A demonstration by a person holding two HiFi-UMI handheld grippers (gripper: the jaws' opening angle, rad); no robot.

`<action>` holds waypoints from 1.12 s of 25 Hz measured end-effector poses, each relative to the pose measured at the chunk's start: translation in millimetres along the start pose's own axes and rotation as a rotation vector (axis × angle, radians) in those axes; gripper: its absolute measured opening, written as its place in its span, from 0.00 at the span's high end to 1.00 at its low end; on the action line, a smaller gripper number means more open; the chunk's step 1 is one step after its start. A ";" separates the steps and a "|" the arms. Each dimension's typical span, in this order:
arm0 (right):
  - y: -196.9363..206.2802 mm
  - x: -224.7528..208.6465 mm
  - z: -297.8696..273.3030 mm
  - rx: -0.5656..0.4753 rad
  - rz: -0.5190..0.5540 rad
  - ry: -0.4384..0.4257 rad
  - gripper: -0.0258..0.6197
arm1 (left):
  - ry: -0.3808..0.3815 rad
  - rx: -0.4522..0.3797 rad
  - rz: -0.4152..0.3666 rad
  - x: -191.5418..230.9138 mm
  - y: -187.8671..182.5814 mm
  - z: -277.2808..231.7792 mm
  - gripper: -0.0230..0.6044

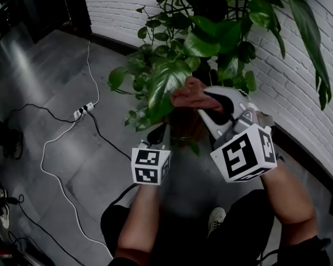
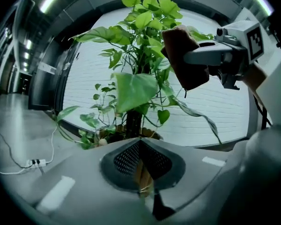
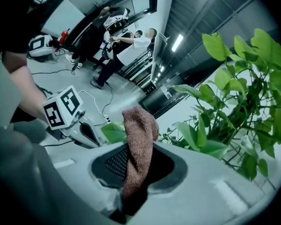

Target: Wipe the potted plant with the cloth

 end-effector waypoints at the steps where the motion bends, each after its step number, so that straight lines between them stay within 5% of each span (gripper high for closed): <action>1: -4.2 -5.3 -10.7 -0.006 0.017 0.022 0.86 | -0.031 0.005 -0.018 10.1 0.7 -1.3 0.94; 6: -18.1 -16.7 -67.3 0.015 0.115 0.082 0.86 | -0.132 -0.031 -0.150 46.8 -14.4 -12.0 0.94; 10: -19.6 -22.2 -105.0 0.053 0.168 0.095 0.86 | -0.097 -0.061 -0.130 51.6 -30.1 -24.7 0.94; 23: 0.7 5.5 -125.2 0.107 0.172 -0.050 0.86 | -0.023 -0.100 -0.157 17.5 -39.0 -14.4 0.94; 28: 6.5 35.4 -120.5 0.109 0.207 -0.122 0.86 | -0.041 -0.082 -0.296 6.8 -35.4 -10.9 0.94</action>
Point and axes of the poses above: the fingertips, and each gripper's own axes: z backward along the fingers, x to its left, y out of its underside, the point moved 6 cm from there along z, backward along the fingers
